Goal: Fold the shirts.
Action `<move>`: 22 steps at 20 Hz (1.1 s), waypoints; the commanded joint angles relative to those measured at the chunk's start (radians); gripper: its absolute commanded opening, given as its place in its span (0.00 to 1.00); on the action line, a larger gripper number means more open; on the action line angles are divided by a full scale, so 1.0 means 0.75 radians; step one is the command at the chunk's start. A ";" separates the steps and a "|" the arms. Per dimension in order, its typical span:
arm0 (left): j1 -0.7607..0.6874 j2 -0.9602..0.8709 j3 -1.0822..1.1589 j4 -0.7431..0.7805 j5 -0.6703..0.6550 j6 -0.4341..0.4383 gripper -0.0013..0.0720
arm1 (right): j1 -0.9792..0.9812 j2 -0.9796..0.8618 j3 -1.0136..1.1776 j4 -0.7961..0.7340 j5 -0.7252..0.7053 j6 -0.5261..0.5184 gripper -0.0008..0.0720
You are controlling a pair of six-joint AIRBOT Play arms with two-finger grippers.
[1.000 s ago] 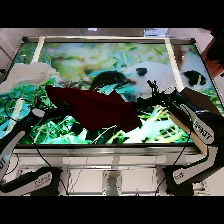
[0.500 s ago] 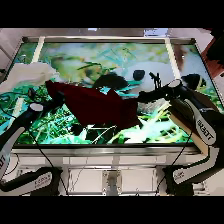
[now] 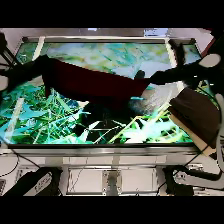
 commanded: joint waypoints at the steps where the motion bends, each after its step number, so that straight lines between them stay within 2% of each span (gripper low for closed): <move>1: 0.001 0.168 0.232 0.142 -0.582 0.038 0.03 | -0.004 0.266 0.120 -0.030 0.094 0.031 0.04; 4: 0.001 0.266 0.371 0.135 -0.728 0.037 0.03 | -0.004 0.470 0.230 -0.120 0.070 0.050 0.04; 7: 0.001 0.290 0.506 0.136 -0.721 0.038 0.03 | -0.006 0.611 0.331 -0.306 -0.026 0.133 0.04; 10: 0.001 0.265 0.525 0.211 -0.646 0.043 0.03 | -0.006 0.628 0.347 -0.313 -0.036 0.149 0.04; 13: 0.000 0.069 0.525 0.280 -0.786 0.042 0.03 | -0.006 0.495 0.288 -0.317 -0.106 0.149 0.04; 15: -0.005 -0.148 0.506 0.279 -0.896 0.044 0.03 | -0.006 0.336 0.236 -0.308 -0.198 0.149 0.04; 16: -0.015 -0.278 0.492 0.285 -0.896 0.067 0.03 | -0.005 0.237 0.210 -0.306 -0.267 0.149 0.04; 17: -0.025 -0.403 0.490 0.294 -0.872 0.102 0.03 | -0.004 0.138 0.189 -0.300 -0.332 0.151 0.04; 18: -0.035 -0.539 0.491 0.323 -0.776 0.110 0.03 | -0.004 0.025 0.170 -0.291 -0.410 0.178 0.04; 20: -0.041 -0.769 0.491 0.317 -0.540 -0.006 0.03 | 0.008 -0.200 0.152 -0.278 -0.562 0.304 0.04; 21: -0.041 -0.856 0.491 0.267 -0.439 -0.070 0.12 | 0.017 -0.300 0.152 -0.269 -0.624 0.365 0.04; 22: -0.041 -0.911 0.494 0.198 -0.352 -0.086 0.47 | 0.026 -0.392 0.152 -0.240 -0.676 0.404 0.05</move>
